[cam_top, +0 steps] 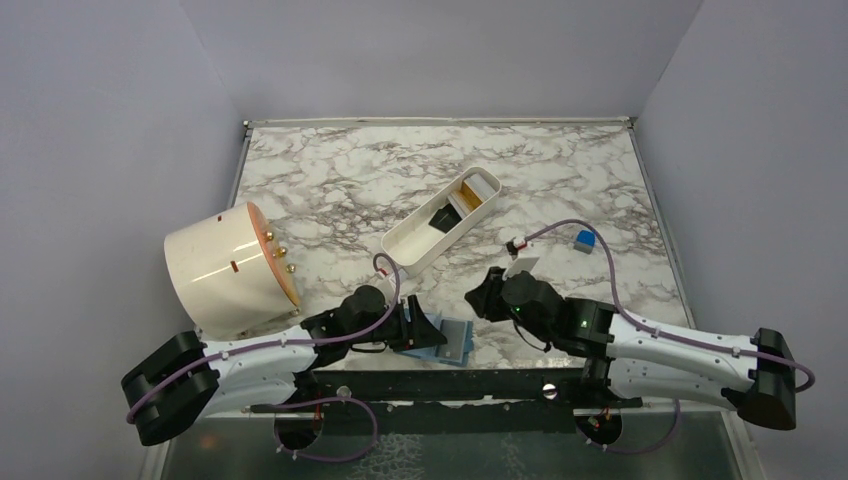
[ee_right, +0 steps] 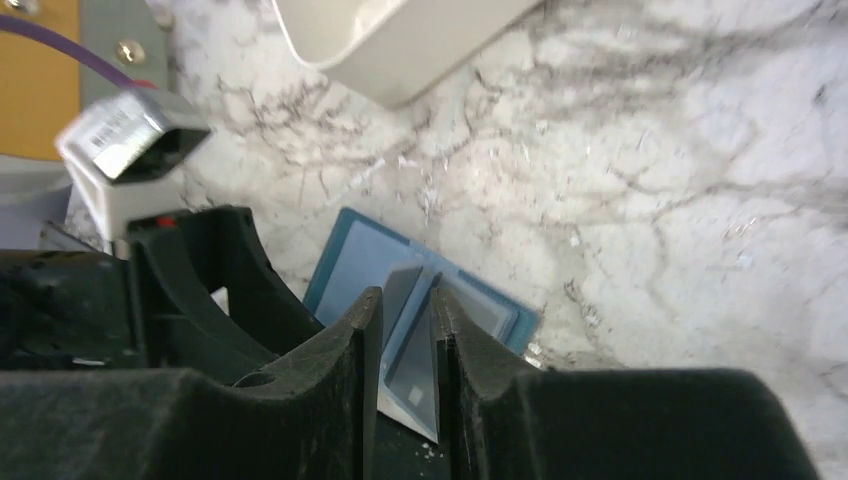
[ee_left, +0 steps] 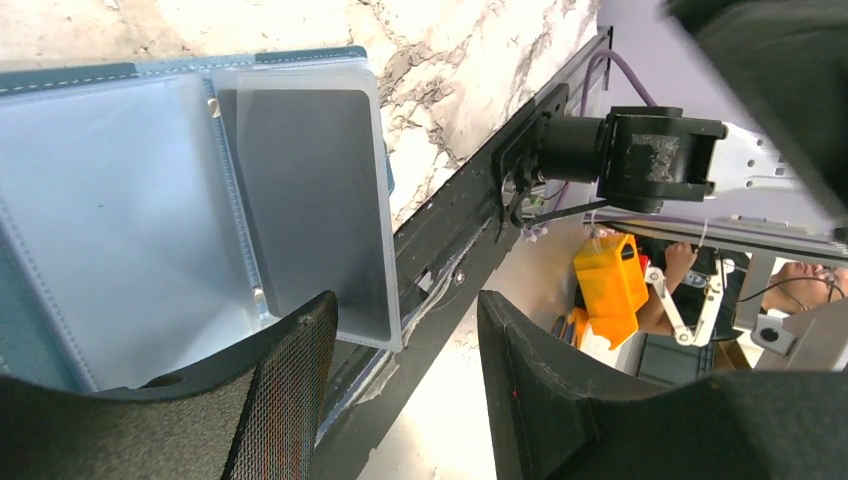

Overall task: Put the credit cards into the card holder
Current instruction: Turn over the card holder at the center of the board.

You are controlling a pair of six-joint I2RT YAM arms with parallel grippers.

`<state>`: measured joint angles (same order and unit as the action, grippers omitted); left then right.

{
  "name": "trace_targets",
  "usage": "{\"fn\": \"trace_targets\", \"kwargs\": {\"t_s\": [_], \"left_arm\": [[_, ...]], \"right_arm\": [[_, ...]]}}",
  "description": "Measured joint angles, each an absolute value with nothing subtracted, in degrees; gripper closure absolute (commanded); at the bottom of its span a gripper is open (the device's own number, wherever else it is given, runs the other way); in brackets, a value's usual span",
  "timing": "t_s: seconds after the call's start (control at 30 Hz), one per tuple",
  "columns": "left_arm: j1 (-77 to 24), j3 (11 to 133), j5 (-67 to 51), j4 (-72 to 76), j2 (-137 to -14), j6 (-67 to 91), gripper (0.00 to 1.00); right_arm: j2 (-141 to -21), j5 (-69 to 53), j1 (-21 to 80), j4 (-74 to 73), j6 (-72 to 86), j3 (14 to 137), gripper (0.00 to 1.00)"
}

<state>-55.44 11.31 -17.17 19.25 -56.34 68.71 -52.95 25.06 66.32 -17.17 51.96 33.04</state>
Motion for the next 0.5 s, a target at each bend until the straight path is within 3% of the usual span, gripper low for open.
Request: {"fn": "trace_targets", "kwargs": {"t_s": [0.17, 0.5], "left_arm": [[-56.01, 11.68, -16.49, 20.05, -57.69, 67.64, 0.44], [-56.01, 12.25, -13.41, 17.28, -56.77, 63.96, 0.43]], "right_arm": [[-51.79, 30.74, 66.3, -20.25, 45.47, 39.16, 0.7], [-63.96, 32.93, 62.0, -20.88, 32.8, 50.24, 0.63]]}}
